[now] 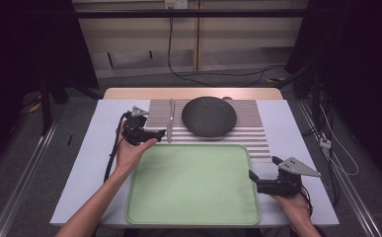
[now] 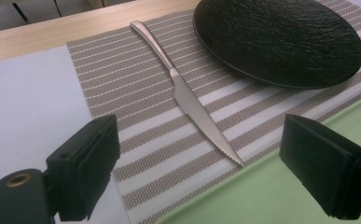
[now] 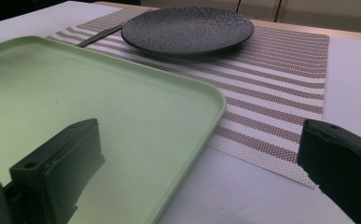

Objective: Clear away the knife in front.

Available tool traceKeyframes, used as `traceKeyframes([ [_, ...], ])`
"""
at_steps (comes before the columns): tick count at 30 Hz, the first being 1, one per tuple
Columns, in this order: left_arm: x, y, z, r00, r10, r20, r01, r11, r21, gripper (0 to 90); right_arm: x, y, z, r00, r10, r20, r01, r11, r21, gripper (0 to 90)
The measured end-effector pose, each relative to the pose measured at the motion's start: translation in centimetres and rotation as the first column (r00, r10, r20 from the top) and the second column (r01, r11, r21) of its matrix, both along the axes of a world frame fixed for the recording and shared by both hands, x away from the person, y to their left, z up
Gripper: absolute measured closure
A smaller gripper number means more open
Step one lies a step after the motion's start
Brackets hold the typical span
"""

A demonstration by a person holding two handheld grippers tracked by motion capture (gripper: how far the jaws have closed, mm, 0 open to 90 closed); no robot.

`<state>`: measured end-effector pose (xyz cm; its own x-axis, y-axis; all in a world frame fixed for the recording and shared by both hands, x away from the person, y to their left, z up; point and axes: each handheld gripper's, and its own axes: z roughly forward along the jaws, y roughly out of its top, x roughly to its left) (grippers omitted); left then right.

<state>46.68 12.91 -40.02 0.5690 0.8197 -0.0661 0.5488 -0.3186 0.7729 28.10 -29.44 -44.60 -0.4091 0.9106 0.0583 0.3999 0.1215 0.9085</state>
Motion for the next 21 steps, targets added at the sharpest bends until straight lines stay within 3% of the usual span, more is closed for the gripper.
traceKeyframes([
  [10,3.6,-1.6,0.1,0.9999,0.002,-0.011,-0.002,0.9996,0.029,16.3,0.4,0.0,-0.2,0.9999,0.010,-0.008,-0.010,1.000,0.005,0.0],
  [14,5.0,-2.3,0.0,0.9993,0.019,-0.031,-0.018,0.9995,0.025,17.7,0.3,0.0,-0.2,0.9999,0.011,-0.009,-0.011,1.000,0.009,0.0],
  [21,7.5,-3.6,-0.8,0.9972,0.029,-0.069,-0.025,0.9975,0.066,22.5,0.3,0.0,-0.2,0.9998,0.016,-0.011,-0.016,1.000,0.006,0.0],
])
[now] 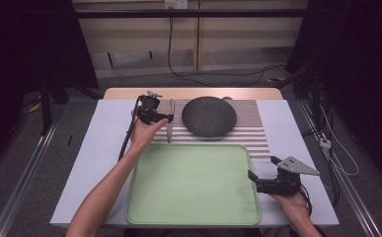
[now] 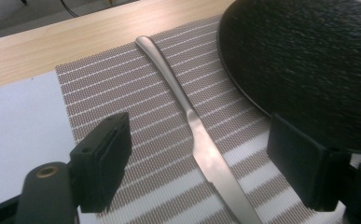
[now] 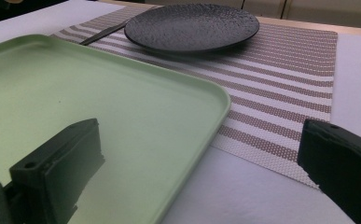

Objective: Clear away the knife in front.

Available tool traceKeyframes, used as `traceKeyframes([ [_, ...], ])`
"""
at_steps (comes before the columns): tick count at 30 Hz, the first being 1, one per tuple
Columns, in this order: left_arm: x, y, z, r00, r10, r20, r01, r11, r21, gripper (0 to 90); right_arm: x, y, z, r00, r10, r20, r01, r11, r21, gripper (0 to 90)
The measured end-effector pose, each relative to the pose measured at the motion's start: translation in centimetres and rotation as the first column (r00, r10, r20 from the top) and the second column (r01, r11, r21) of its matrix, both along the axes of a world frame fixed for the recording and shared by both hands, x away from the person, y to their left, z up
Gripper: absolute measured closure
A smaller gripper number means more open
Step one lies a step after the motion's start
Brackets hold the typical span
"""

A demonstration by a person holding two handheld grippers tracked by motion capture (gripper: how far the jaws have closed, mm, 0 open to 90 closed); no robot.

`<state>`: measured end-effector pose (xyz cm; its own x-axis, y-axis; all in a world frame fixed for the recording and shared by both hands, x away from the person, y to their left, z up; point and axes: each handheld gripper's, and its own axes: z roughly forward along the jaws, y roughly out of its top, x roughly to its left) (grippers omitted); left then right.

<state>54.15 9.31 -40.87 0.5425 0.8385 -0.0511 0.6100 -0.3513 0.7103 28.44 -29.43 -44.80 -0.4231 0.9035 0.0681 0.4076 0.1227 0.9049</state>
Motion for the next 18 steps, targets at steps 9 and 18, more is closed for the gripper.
traceKeyframes([
  [9,3.3,-0.8,-1.4,0.9986,0.032,-0.041,-0.032,0.9995,-0.003,37.7,0.0,0.0,-0.1,0.9999,0.007,-0.012,-0.007,1.000,0.003,0.0],
  [18,5.2,-2.2,-3.5,0.9968,0.040,-0.069,-0.038,0.9985,0.040,54.6,0.2,-0.1,-0.2,0.9998,0.014,-0.015,-0.014,1.000,0.005,0.0],
])
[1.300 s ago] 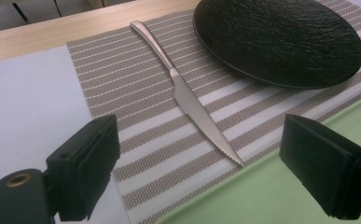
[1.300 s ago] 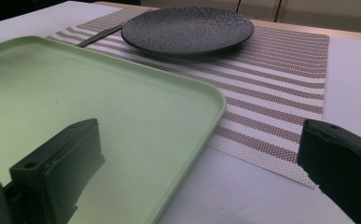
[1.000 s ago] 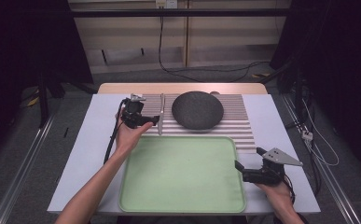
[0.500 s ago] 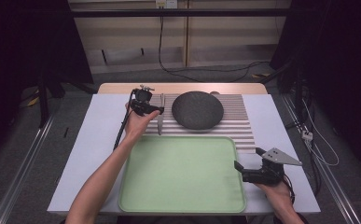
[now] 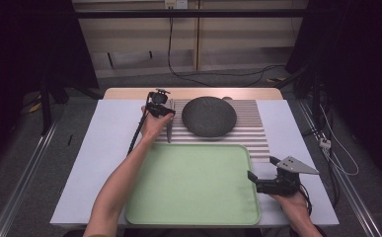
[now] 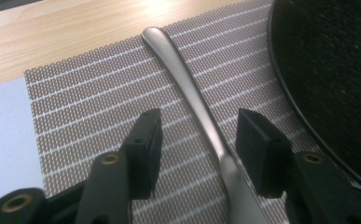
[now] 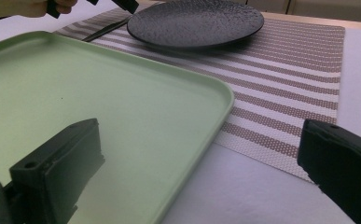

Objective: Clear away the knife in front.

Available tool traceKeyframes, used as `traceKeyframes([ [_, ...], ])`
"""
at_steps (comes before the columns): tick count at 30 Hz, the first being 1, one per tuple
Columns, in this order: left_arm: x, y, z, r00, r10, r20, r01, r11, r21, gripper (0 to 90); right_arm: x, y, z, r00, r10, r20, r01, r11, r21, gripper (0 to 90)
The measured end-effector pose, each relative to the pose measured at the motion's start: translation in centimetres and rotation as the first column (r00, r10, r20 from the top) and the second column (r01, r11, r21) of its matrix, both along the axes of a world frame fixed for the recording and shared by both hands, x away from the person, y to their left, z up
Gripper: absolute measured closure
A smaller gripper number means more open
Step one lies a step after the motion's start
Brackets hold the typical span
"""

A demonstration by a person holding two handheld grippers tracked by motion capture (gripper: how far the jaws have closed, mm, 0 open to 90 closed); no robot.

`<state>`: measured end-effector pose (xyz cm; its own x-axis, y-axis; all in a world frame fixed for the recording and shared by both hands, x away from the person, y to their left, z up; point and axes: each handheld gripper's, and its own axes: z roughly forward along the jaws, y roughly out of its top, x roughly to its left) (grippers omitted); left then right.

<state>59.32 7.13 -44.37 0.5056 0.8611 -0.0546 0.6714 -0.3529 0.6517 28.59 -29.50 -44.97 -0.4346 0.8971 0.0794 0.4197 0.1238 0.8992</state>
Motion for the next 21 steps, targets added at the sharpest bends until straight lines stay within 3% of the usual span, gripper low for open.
traceKeyframes([
  [9,0.8,-1.1,-0.6,0.9997,-0.002,-0.023,0.003,0.9990,0.045,64.2,0.0,0.0,0.0,1.0000,-0.001,0.001,0.001,1.000,-0.010,0.0],
  [21,1.4,-1.4,-0.5,0.9980,-0.004,-0.063,0.005,0.9996,0.029,73.8,0.1,0.0,-0.1,1.0000,0.000,-0.003,0.000,1.000,-0.010,0.0],
])
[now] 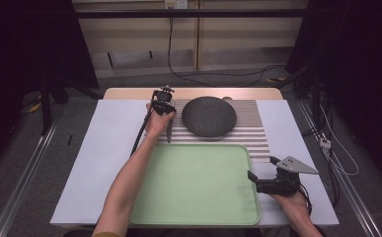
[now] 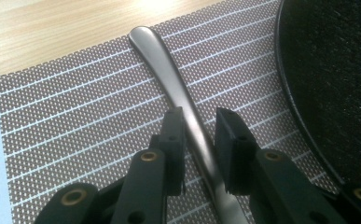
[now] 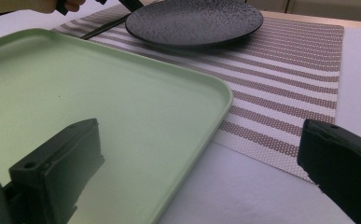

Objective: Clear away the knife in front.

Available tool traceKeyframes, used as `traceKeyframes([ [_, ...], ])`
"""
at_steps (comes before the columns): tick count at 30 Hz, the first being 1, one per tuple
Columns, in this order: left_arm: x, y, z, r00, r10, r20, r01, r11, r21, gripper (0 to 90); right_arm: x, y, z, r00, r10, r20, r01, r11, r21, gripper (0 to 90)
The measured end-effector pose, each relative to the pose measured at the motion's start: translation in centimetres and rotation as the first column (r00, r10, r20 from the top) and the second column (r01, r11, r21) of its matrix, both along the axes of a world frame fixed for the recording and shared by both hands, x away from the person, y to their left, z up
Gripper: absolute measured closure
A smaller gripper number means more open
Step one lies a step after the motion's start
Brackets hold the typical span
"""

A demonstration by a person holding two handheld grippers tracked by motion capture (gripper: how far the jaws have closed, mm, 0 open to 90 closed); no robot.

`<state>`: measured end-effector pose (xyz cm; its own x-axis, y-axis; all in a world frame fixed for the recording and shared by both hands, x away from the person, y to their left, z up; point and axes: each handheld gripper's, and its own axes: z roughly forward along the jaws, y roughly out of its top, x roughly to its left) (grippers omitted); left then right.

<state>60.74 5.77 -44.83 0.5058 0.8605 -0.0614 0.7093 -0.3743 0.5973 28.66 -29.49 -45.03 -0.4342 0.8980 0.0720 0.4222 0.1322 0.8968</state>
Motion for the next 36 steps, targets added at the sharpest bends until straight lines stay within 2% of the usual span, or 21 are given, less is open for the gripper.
traceKeyframes([
  [7,0.10,0.21,0.24,0.9989,-0.033,-0.033,0.033,0.9994,0.007,79.4,0.02,0.00,0.00,1.0000,0.000,-0.001,0.000,1.000,-0.001,0.0],
  [17,-0.01,0.22,0.26,0.9988,-0.033,-0.036,0.033,0.9993,0.016,79.4,0.03,0.06,-0.02,1.0000,-0.001,-0.002,0.001,1.000,-0.002,0.0],
  [20,-0.12,-0.09,0.28,0.9989,-0.040,-0.023,0.041,0.9981,0.045,78.9,0.06,0.06,-0.04,1.0000,0.002,-0.003,-0.002,1.000,-0.001,0.0],
  [26,0.24,0.29,0.33,0.9976,-0.046,-0.051,0.047,0.9988,0.015,79.2,0.05,0.08,-0.03,1.0000,0.003,-0.005,-0.003,1.000,0.000,0.0],
  [30,0.42,0.07,0.49,0.9963,-0.063,-0.058,0.066,0.9970,0.041,79.8,0.08,0.07,-0.04,1.0000,0.004,-0.007,-0.004,1.000,-0.002,0.0],
  [36,0.59,0.21,0.54,0.9940,-0.089,-0.064,0.091,0.9951,0.039,80.0,0.07,0.03,-0.05,1.0000,0.004,-0.008,-0.004,1.000,0.000,0.0],
])
